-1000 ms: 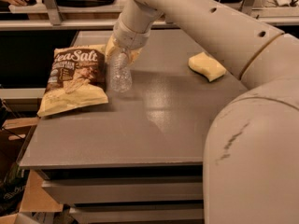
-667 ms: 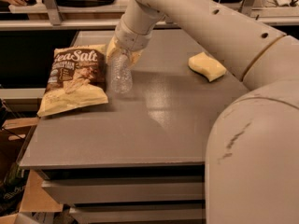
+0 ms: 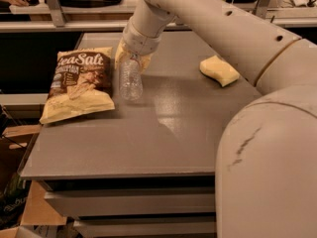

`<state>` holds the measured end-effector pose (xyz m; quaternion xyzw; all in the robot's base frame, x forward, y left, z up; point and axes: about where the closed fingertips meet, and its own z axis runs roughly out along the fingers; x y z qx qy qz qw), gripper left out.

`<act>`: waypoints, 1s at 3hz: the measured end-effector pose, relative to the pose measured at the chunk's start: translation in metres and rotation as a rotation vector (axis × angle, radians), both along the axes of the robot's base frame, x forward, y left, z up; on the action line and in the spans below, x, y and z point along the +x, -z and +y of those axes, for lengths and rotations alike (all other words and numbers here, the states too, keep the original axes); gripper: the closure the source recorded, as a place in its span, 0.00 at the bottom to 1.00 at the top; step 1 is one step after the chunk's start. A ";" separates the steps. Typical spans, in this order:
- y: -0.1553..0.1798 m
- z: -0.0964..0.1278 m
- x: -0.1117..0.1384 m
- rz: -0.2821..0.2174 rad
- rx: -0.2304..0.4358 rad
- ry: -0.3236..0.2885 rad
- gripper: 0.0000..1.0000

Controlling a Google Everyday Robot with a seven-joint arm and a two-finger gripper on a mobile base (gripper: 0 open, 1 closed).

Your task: Move water bottle near brown chip bag

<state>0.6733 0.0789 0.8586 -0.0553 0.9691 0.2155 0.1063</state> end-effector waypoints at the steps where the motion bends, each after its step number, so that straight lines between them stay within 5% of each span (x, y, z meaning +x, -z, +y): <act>1: 0.001 0.000 0.001 0.006 0.002 0.000 0.12; 2: 0.002 0.000 0.000 0.011 0.004 0.006 0.00; 3: 0.002 0.000 0.001 0.015 0.005 0.010 0.00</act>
Offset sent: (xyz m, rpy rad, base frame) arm 0.0007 -0.0039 0.0018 0.0100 0.0111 -0.0211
